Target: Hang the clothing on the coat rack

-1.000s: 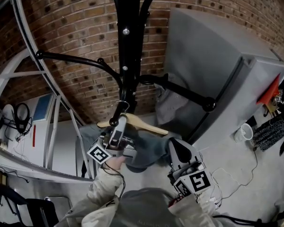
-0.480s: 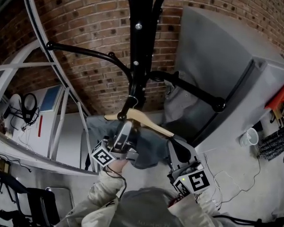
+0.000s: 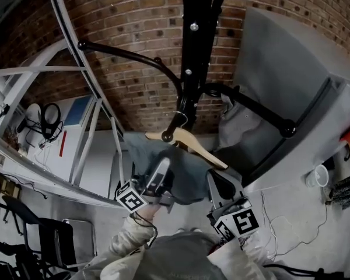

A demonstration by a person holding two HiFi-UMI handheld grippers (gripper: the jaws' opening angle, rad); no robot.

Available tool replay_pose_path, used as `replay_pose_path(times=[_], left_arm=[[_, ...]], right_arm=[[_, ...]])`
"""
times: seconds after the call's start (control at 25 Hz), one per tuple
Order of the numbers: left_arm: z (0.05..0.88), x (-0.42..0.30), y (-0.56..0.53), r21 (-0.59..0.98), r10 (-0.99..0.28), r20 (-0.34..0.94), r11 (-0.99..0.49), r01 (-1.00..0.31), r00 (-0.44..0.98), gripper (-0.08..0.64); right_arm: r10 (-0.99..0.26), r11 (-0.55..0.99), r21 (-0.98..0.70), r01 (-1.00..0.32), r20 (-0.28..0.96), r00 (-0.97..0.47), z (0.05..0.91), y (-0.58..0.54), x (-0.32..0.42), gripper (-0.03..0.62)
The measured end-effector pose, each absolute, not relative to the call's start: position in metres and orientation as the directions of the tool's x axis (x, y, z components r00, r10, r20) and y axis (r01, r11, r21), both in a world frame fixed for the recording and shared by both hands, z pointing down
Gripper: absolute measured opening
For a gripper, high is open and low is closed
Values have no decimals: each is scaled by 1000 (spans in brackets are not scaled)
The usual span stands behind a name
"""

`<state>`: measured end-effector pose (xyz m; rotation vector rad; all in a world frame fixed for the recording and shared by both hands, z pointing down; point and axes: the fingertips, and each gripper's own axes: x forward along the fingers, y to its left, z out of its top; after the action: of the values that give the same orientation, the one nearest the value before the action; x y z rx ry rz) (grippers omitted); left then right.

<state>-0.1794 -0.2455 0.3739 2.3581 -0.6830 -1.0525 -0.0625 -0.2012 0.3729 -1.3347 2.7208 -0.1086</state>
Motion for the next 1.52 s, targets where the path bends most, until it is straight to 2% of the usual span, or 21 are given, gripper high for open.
replay_pose_path(times=[0.2, 0.64, 0.96, 1.2, 1.52], left_arm=[[377, -184, -233, 563, -651, -470, -741, -366, 596, 111], [382, -178, -206, 351, -745, -280, -666, -658, 605, 55], [404, -184, -199, 194, -861, -113, -509, -838, 497, 15], [414, -186, -191, 43, -881, -87, -469, -882, 464, 9], [421, -182, -185, -25, -887, -59, -457, -889, 458, 8]], right_arm=[[-772, 635, -132, -761, -54, -634, 380, -200, -74, 23], [-750, 657, -152, -739, -26, -661, 396, -198, -85, 23], [-750, 657, -127, -743, -3, -662, 403, -196, -82, 23], [-745, 663, -106, -741, 5, -667, 404, -194, -82, 23], [-734, 675, -99, -732, 12, -679, 404, -190, -82, 23]])
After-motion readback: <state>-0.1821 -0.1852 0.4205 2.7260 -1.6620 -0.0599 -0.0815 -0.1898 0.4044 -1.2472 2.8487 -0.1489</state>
